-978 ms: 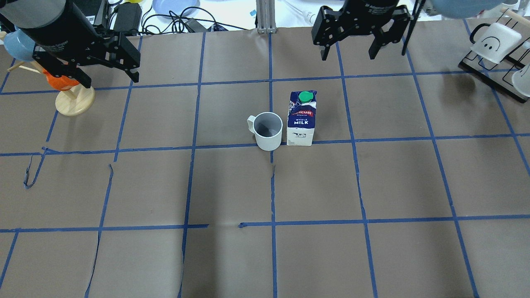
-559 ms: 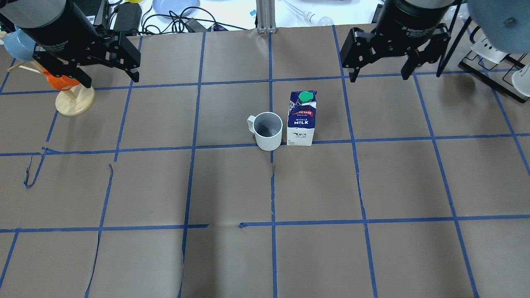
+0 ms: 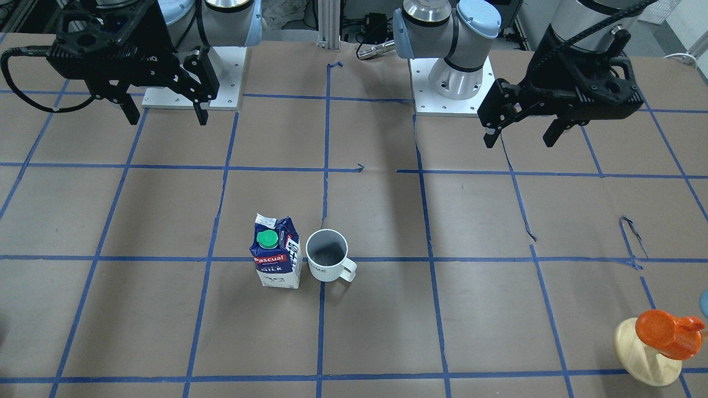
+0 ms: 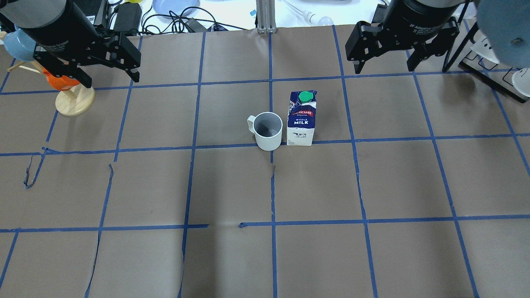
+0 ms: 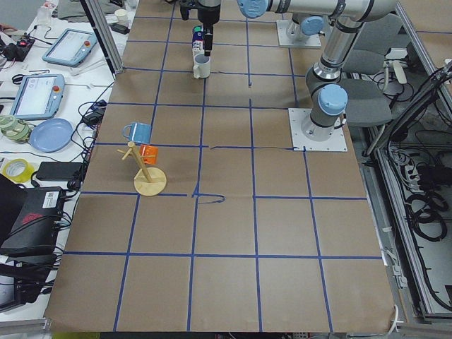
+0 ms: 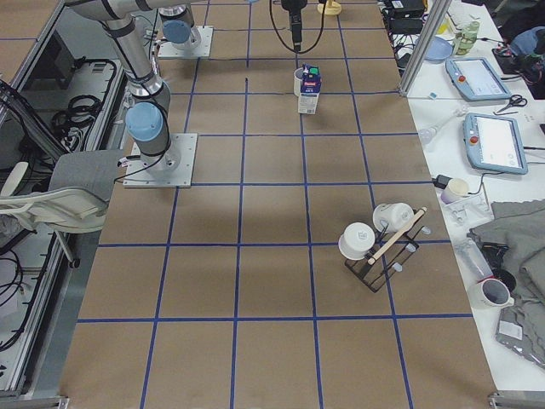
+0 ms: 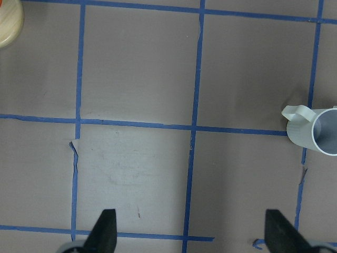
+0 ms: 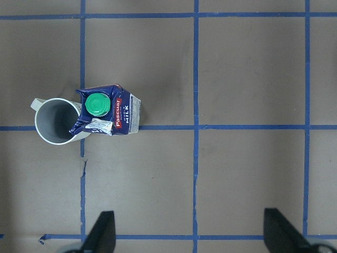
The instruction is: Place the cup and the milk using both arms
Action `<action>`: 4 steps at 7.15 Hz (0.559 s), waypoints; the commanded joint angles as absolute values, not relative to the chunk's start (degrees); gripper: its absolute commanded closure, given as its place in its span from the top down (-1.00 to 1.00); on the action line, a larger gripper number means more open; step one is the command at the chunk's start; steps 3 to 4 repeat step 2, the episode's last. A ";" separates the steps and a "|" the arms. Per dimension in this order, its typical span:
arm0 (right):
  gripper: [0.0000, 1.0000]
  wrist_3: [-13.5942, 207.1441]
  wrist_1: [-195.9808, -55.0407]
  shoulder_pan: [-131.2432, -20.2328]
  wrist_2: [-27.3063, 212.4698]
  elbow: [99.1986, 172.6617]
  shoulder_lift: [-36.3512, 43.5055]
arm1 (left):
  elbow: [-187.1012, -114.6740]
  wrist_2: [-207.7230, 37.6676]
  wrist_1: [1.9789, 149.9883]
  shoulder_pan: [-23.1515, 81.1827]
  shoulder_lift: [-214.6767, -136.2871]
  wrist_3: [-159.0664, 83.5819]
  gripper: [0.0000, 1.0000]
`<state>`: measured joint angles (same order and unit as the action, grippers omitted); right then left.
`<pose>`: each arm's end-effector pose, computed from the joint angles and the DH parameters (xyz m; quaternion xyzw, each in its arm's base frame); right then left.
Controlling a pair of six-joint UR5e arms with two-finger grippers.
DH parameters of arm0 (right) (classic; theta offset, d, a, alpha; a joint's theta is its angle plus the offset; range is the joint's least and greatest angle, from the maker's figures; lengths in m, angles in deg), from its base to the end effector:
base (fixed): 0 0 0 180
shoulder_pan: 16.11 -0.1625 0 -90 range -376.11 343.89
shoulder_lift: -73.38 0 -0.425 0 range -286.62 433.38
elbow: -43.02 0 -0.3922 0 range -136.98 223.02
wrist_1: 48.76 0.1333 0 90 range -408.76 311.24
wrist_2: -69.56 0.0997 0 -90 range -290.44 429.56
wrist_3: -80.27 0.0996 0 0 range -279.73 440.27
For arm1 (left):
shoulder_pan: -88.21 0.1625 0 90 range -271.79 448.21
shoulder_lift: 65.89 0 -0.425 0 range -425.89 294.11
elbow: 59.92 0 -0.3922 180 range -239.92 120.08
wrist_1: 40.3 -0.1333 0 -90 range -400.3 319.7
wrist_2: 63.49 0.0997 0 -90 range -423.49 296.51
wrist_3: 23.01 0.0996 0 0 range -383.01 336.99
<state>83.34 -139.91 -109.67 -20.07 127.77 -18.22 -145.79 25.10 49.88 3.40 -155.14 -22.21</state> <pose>0.1641 -0.4809 0.5494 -0.0045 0.9975 -0.0695 0.0072 -0.0906 -0.5030 0.5298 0.0378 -0.9984 0.0416 0.0101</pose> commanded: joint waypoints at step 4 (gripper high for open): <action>1.00 83.00 -139.99 -109.62 -20.00 127.84 -18.20 | -145.79 25.10 49.88 3.40 -155.18 -22.22 1.00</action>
